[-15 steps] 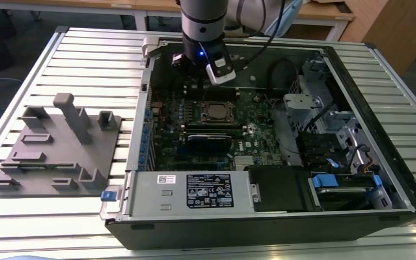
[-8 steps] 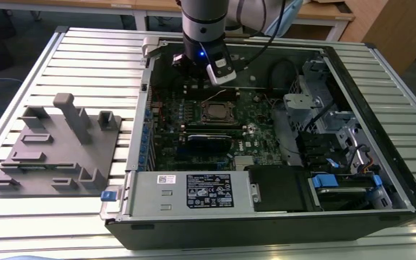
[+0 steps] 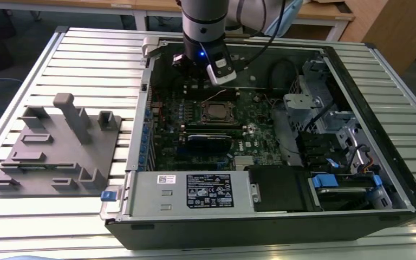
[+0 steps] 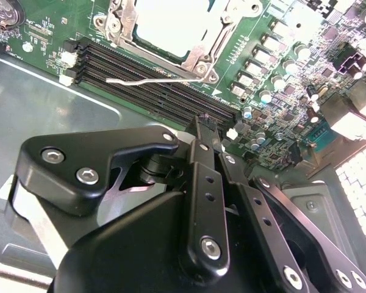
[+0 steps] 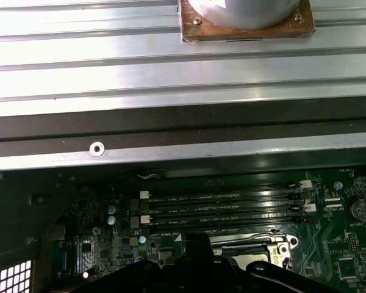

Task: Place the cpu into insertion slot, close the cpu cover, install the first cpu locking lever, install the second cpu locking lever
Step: 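Install the first cpu locking lever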

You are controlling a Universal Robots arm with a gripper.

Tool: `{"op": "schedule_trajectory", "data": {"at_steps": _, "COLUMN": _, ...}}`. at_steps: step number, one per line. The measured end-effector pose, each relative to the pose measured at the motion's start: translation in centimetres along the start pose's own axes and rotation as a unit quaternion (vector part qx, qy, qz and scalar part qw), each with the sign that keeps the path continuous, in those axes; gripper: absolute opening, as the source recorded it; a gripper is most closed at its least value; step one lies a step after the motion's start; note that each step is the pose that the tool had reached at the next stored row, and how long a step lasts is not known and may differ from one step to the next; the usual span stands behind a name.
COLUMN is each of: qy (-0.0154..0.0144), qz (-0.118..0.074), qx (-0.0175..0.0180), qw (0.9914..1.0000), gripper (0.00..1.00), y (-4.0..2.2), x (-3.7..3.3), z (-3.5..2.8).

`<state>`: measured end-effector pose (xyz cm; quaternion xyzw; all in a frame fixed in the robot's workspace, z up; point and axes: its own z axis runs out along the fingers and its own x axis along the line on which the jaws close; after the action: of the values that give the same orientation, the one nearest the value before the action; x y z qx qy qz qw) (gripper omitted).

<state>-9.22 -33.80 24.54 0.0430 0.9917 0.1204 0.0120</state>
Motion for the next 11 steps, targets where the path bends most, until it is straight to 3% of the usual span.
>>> {"op": "schedule_trajectory", "data": {"at_steps": 11, "qy": 0.0, "qz": 0.0, "qx": 0.0001, "qw": 1.0, "gripper": 0.1, "y": -0.01, "x": -0.12, "z": 0.08}}
